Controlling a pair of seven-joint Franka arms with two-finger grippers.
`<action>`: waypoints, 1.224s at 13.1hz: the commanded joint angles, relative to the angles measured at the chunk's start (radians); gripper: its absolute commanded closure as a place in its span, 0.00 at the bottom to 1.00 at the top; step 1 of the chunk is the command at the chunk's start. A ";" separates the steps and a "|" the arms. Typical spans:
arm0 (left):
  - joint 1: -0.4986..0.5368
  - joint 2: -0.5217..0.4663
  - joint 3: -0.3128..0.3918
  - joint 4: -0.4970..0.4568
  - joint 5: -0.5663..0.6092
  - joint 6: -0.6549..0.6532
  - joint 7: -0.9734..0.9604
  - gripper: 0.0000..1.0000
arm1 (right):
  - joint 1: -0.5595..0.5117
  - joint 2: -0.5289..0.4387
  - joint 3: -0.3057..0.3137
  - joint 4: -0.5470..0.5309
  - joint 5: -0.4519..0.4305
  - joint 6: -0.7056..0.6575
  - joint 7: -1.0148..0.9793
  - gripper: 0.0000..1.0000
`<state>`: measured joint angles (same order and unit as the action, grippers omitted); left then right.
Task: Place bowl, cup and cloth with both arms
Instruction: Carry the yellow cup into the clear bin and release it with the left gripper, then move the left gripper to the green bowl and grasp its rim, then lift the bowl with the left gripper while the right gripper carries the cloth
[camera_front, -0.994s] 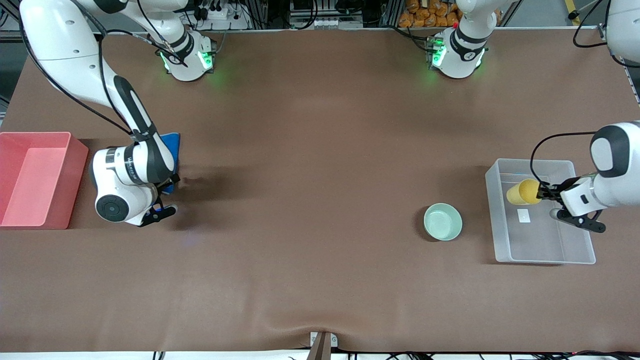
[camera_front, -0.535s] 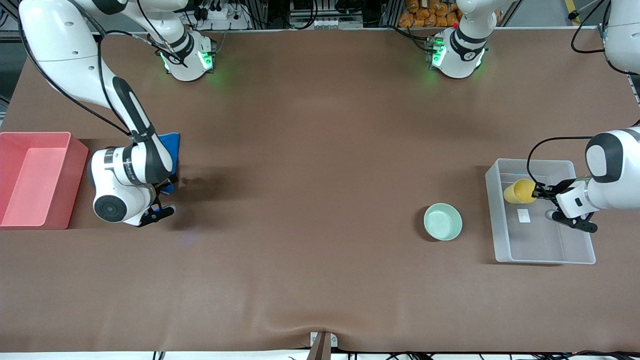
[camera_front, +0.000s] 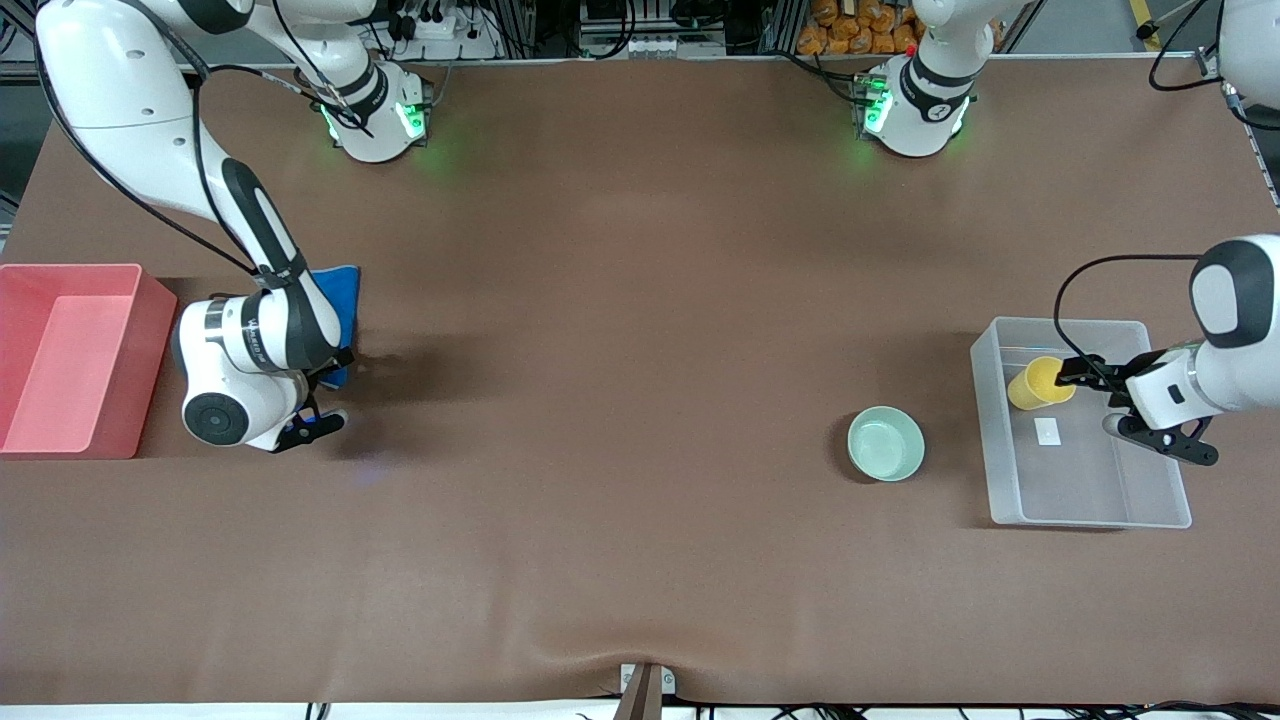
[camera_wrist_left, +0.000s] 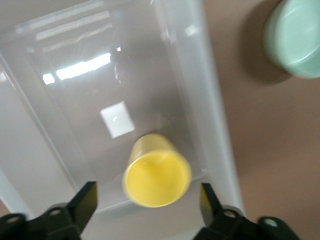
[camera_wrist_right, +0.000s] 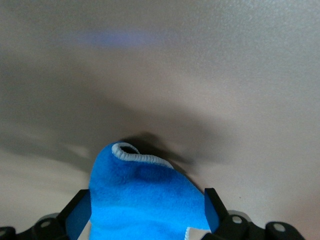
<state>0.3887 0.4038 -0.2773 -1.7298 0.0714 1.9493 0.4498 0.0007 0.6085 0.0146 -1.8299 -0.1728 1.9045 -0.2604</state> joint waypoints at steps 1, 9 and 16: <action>-0.007 -0.024 -0.116 0.019 -0.030 -0.020 -0.182 0.00 | -0.014 -0.006 0.008 -0.011 0.013 0.005 0.001 0.00; -0.267 0.228 -0.141 0.157 0.200 0.181 -0.543 0.00 | -0.016 -0.001 0.008 -0.017 0.030 0.021 0.006 0.00; -0.249 0.349 -0.140 0.151 0.354 0.269 -0.510 0.35 | -0.014 0.007 0.008 -0.017 0.030 0.031 0.004 0.31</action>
<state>0.1437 0.7251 -0.4127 -1.5986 0.3963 2.2026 -0.0654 -0.0012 0.6150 0.0146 -1.8422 -0.1574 1.9251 -0.2596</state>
